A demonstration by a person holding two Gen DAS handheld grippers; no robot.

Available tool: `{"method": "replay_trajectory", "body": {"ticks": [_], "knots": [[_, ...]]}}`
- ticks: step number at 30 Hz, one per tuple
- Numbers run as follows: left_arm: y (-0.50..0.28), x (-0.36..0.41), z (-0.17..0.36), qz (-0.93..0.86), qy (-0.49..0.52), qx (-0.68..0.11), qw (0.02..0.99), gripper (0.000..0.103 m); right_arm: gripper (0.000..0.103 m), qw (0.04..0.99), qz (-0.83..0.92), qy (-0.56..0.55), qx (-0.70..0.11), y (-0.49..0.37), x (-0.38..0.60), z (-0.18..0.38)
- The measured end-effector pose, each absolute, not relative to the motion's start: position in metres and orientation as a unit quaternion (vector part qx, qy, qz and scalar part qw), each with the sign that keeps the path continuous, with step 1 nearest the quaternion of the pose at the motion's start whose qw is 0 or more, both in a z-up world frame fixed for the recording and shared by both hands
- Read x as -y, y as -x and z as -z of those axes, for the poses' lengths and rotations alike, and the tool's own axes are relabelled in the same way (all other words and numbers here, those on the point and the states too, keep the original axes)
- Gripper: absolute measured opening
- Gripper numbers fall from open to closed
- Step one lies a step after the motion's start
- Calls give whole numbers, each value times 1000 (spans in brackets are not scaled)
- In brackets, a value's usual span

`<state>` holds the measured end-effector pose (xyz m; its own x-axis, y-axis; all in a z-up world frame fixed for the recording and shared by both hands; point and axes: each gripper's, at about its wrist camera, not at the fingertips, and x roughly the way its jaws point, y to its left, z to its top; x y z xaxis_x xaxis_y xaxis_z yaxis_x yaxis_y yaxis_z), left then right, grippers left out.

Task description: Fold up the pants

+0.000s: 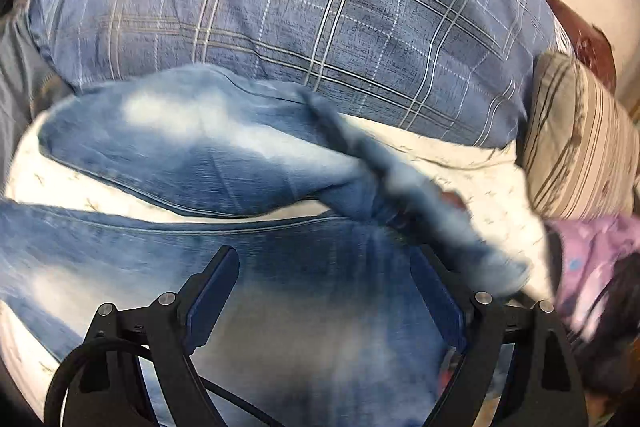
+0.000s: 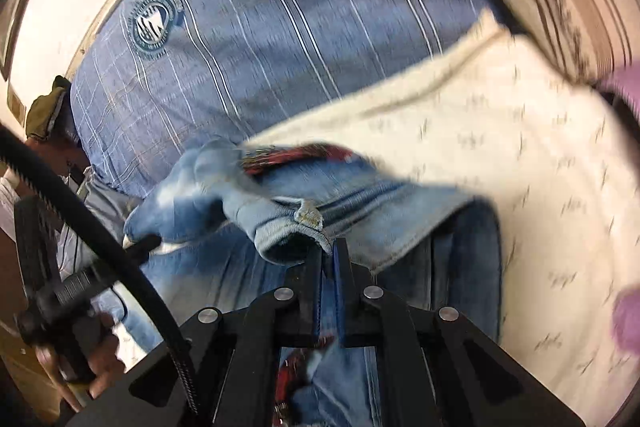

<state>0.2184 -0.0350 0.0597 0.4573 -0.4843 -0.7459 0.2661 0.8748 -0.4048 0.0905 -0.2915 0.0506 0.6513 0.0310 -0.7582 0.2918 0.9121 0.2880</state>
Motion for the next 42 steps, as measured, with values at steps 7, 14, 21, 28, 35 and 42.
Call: {"method": "replay_trajectory", "body": {"ticks": [7, 14, 21, 28, 35, 42], "knots": [[-276, 70, -63, 203, 121, -520, 821, 77, 4, 878, 88, -228, -410, -79, 311, -53], [-337, 80, -37, 138, 134, -620, 761, 46, 5, 873, 88, -245, -412, -75, 316, -62], [-325, 59, -55, 127, 211, -581, 776, 5, 5, 872, 93, -244, -413, -75, 328, -64], [-196, 34, -82, 168, 201, -508, 821, 5, 5, 887, 102, -248, -376, -54, 341, -93], [-145, 23, 7, 144, 151, -569, 796, 9, 18, 851, 103, -264, -441, -31, 336, -49], [-131, -5, 0, 160, 157, -547, 806, 27, 70, 866, 136, -336, -346, 37, 346, -69]]}}
